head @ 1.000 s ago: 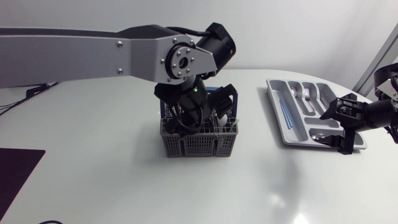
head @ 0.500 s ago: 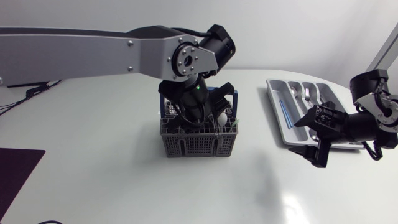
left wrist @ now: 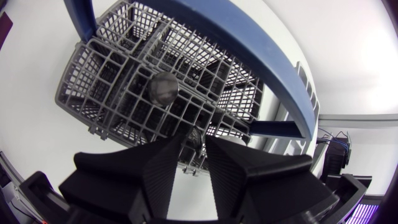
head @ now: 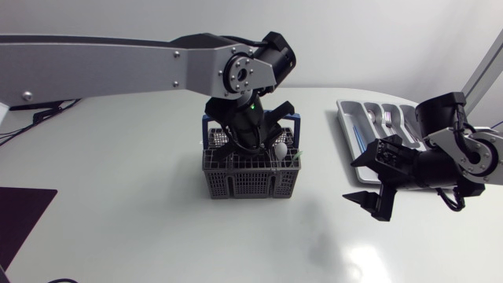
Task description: Unload the cutlery basket into the drawer organizer.
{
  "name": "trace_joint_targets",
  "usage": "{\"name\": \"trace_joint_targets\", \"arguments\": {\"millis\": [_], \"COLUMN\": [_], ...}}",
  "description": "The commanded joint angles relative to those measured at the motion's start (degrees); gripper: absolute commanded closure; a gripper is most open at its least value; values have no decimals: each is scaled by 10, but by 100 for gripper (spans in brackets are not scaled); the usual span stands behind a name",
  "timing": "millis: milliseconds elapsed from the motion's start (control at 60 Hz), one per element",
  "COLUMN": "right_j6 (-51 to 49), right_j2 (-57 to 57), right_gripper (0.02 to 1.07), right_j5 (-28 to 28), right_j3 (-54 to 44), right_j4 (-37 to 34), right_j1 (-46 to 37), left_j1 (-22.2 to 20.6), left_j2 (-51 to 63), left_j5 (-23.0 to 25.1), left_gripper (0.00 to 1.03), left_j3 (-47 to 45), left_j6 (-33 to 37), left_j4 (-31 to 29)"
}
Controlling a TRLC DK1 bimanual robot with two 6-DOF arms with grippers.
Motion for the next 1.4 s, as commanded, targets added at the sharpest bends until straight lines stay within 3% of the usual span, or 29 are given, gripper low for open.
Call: {"name": "trace_joint_targets", "arguments": {"millis": [0, 100, 550, 867, 1383], "right_j6": [21, 25, 38, 39, 47], "right_j2": [-7, -9, -15, -13, -14], "right_gripper": [7, 7, 7, 7, 7], "right_j5": [3, 4, 12, 17, 32], "right_j3": [-17, -21, -30, -36, -36], "right_j4": [9, 11, 15, 20, 21], "right_j1": [10, 18, 38, 43, 66], "left_j1": [3, 5, 9, 9, 14], "left_j2": [17, 22, 38, 44, 25], "left_j5": [4, 5, 18, 18, 22], "left_gripper": [79, 85, 85, 97, 99], "left_j3": [20, 26, 39, 41, 36], "left_j6": [-20, -21, -17, -16, -13], "left_j4": [-5, -8, -14, -16, -37]}}
